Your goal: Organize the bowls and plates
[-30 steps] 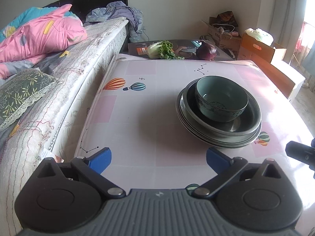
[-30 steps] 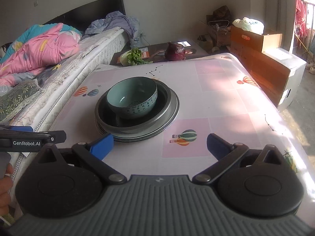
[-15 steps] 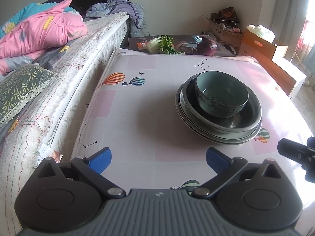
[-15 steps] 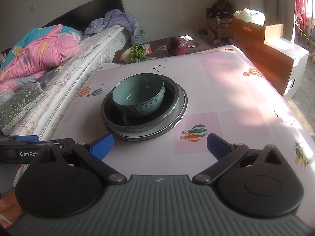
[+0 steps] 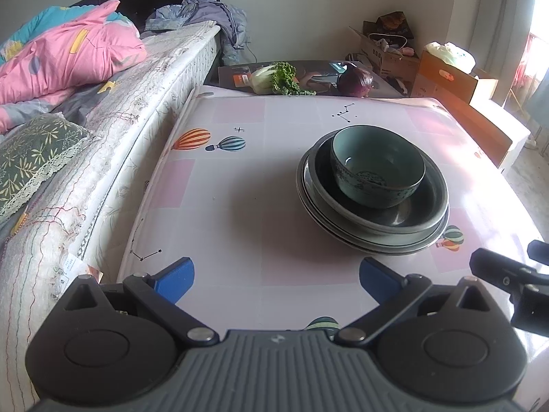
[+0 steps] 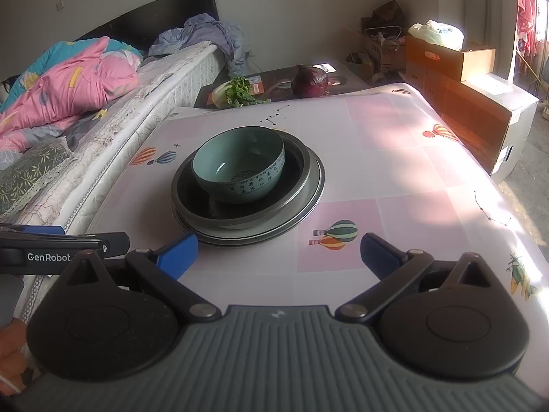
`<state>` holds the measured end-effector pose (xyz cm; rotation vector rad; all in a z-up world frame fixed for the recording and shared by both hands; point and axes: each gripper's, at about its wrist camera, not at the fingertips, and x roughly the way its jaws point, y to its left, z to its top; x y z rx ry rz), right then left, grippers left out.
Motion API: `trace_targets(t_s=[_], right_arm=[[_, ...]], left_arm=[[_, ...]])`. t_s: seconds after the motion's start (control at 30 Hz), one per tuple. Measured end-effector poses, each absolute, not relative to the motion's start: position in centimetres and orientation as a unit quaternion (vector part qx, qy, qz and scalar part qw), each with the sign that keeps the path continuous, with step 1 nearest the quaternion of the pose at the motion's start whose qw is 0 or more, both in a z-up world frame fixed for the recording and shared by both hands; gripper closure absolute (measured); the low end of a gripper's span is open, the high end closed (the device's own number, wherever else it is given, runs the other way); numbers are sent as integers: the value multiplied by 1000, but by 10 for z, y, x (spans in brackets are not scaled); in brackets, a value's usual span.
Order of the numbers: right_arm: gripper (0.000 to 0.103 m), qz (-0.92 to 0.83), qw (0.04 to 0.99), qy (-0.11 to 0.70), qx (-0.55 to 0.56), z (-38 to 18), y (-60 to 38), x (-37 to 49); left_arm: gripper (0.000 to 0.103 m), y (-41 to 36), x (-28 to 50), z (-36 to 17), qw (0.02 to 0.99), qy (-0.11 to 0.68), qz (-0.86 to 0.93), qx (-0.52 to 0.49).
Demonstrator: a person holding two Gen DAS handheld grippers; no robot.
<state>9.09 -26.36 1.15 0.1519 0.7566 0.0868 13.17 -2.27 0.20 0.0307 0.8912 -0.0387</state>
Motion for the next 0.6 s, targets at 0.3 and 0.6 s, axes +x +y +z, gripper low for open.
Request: trace_targets(t_s=[0.3, 0.6], right_arm=[[1, 42, 925, 370, 71, 12, -262, 90], [1, 43, 925, 371, 70, 12, -261, 90]], left_arm=[[0, -23, 131, 3, 902, 430, -18, 16], [0, -21, 130, 6, 902, 431, -16, 14]])
